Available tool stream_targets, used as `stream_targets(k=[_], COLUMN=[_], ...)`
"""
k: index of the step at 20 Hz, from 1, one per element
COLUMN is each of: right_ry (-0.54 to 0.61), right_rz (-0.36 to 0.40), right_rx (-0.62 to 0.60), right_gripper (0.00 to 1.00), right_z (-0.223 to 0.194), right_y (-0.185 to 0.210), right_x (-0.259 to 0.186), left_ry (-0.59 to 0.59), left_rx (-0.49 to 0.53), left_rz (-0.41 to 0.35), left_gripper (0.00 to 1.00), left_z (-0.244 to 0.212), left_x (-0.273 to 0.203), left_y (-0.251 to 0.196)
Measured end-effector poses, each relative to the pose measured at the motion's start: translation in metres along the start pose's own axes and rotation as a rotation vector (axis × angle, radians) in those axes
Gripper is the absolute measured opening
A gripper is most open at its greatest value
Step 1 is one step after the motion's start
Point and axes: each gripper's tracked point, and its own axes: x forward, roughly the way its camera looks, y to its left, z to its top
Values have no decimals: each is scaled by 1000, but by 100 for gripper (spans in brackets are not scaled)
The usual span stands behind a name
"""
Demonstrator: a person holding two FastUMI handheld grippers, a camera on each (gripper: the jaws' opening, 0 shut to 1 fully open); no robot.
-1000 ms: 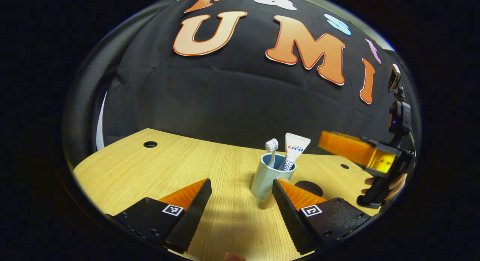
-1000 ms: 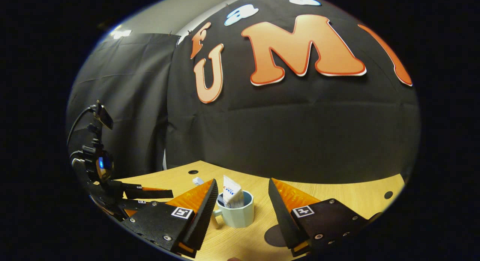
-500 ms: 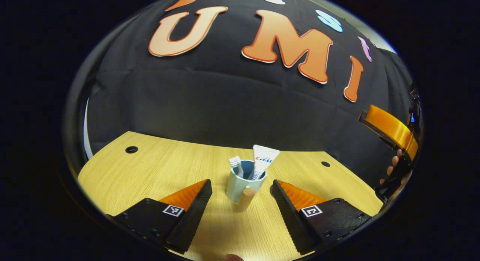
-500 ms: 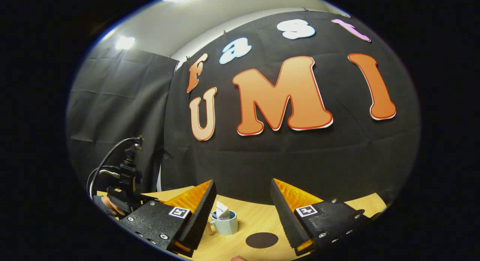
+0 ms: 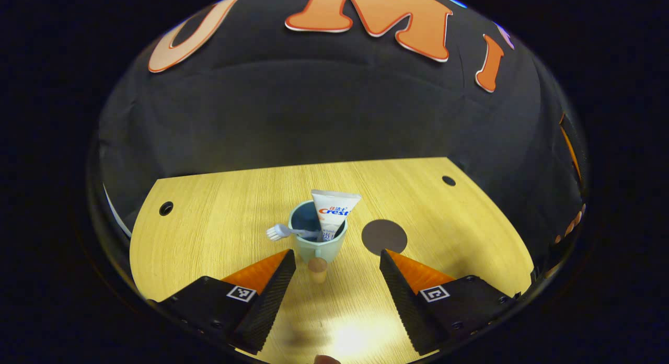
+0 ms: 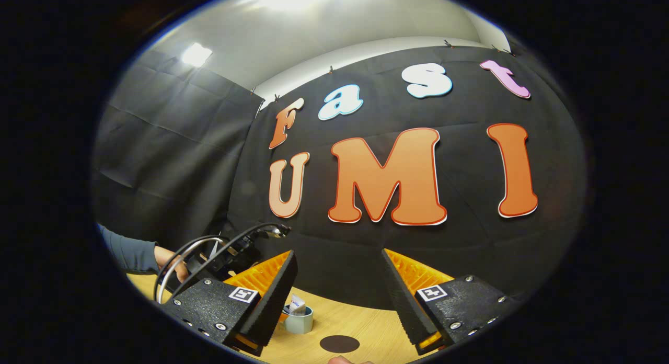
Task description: Put the toothbrush and toothpaste on the desktop into the cup, then pick up the cup and place it on the coaster on the desktop.
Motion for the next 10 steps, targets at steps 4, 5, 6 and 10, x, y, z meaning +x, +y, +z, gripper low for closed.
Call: stream_targets(k=[4, 5, 6, 10], right_ry=[-8, -6, -8, -21], right_rz=[-6, -19, -29, -40], right_rx=[8, 17, 29, 85], right_gripper=[97, 96, 98, 98], right_z=[3, 4, 2, 3], right_y=[-5, -11, -23, -34], right_x=[1, 1, -7, -12], left_ry=[133, 154, 174, 252], left_rx=[47, 49, 54, 39], left_rz=[69, 90, 100, 140], left_gripper=[98, 98, 97, 98], left_z=[-6, -12, -15, -9], left_x=[19, 26, 31, 38], left_y=[9, 13, 16, 18])
